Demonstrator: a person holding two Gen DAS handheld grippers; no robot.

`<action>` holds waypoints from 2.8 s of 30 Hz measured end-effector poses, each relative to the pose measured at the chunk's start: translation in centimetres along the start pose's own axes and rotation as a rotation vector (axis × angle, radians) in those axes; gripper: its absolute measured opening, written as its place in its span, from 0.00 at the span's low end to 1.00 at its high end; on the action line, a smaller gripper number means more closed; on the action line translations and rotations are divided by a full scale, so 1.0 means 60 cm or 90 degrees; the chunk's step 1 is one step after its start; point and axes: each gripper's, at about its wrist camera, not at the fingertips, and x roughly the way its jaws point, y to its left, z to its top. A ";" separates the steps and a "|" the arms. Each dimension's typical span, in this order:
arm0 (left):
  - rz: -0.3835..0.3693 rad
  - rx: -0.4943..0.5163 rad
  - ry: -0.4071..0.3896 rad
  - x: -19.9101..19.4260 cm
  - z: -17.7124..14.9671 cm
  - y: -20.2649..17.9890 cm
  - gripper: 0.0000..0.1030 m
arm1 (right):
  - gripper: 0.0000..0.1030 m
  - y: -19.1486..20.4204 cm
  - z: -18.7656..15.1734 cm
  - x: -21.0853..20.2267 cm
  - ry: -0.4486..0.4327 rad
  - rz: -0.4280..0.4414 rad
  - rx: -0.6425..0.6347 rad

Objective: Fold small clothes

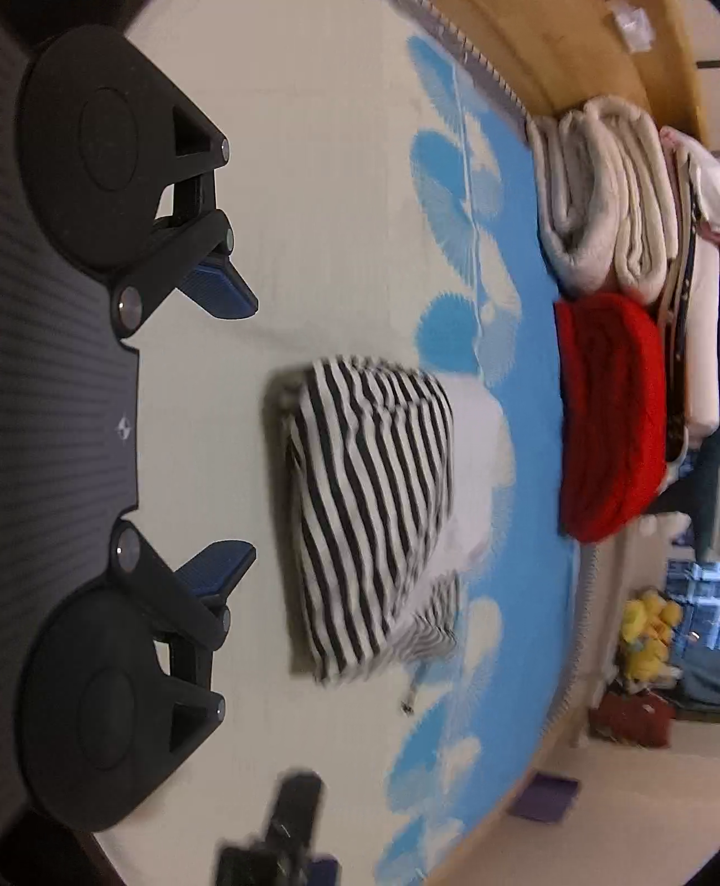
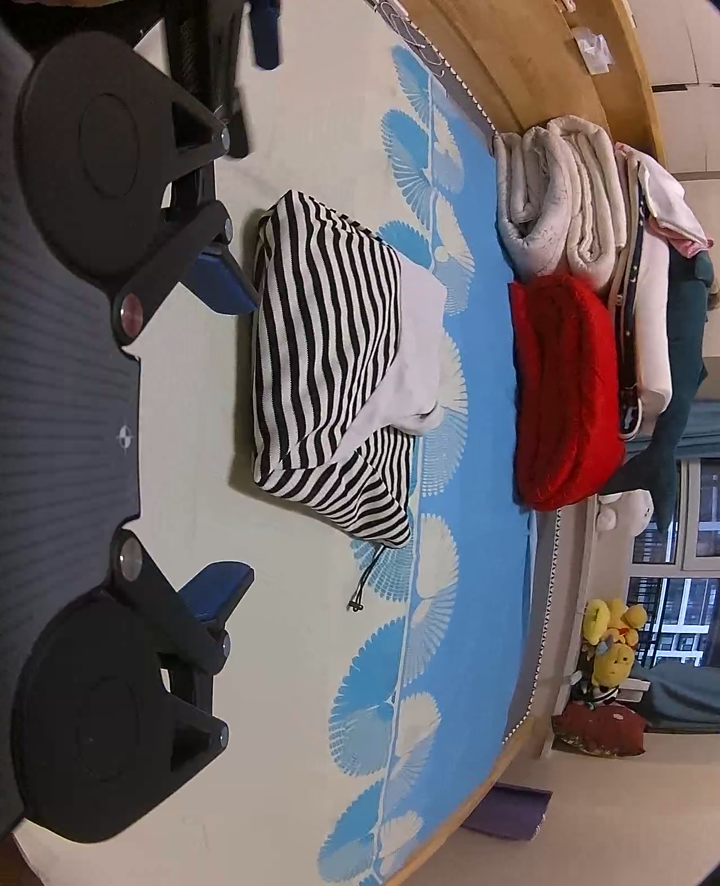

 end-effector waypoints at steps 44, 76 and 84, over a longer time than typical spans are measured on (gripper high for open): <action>-0.010 -0.027 0.016 0.023 0.007 0.003 0.88 | 0.94 0.009 0.007 0.026 0.020 0.011 -0.001; -0.023 -0.021 0.012 0.022 0.008 0.003 0.88 | 0.94 0.012 0.007 0.029 0.023 0.012 -0.004; -0.023 -0.022 0.012 0.022 0.008 0.002 0.88 | 0.94 0.013 0.007 0.029 0.023 0.012 -0.004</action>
